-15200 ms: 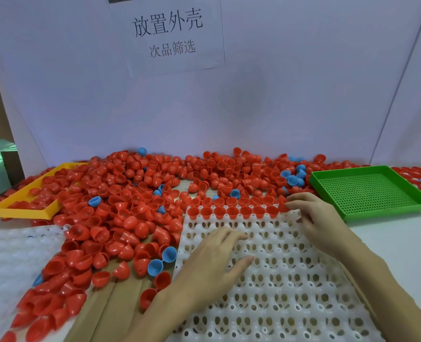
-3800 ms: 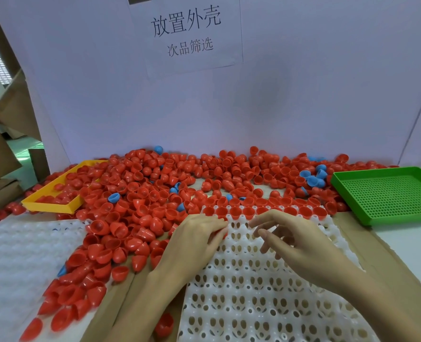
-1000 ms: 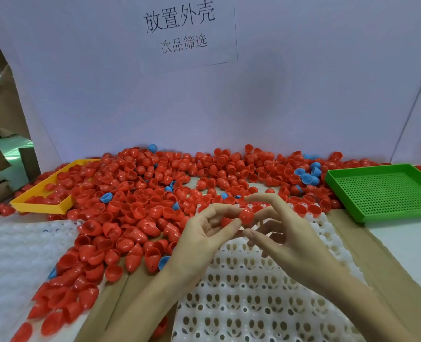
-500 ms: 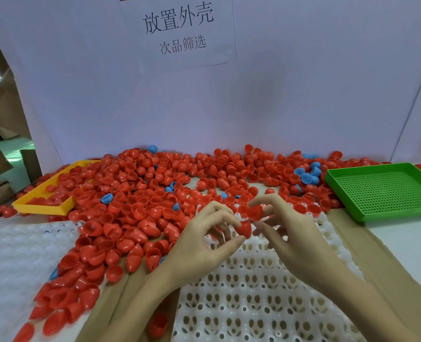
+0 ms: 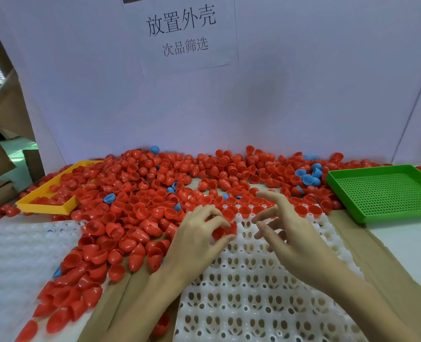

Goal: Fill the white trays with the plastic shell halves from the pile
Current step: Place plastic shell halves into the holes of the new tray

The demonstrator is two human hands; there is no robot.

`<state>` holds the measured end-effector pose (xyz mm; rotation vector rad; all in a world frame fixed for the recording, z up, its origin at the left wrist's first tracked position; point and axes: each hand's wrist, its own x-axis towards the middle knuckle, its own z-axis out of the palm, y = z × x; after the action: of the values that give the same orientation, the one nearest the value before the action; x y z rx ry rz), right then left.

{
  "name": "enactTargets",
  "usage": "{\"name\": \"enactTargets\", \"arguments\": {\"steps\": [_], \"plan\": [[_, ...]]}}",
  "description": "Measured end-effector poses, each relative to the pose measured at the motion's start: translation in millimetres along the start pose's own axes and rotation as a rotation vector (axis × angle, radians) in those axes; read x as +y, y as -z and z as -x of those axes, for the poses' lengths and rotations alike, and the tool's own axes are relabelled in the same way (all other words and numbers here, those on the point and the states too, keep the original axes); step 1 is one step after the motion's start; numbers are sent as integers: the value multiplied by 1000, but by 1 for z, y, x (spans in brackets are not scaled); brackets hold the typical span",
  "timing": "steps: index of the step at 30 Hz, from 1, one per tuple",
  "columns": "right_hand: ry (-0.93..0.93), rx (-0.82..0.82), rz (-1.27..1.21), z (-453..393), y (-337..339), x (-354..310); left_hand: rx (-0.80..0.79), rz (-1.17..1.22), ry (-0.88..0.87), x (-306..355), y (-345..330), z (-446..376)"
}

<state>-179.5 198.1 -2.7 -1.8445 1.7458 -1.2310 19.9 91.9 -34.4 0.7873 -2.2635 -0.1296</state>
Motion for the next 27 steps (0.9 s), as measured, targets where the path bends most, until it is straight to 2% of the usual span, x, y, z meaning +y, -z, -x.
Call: {"name": "enactTargets", "arguments": {"steps": [5,10,16,20,25,27], "plan": [[-16,-10,4,0,1,1,-19,11,4,-2,2,-1],[-18,-15,1,1,0,1,18,-7,126,-26,8,-5],[-25,-12,-5,-1,0,3,211,-357,418,-91,42,-3],[-28,-18,2,-1,-1,3,177,-522,593,-123,55,5],[-34,-29,19,0,-1,2,61,-521,564,-129,55,6],[-39,-33,18,0,-1,2,65,-498,522,-131,55,7]]}}
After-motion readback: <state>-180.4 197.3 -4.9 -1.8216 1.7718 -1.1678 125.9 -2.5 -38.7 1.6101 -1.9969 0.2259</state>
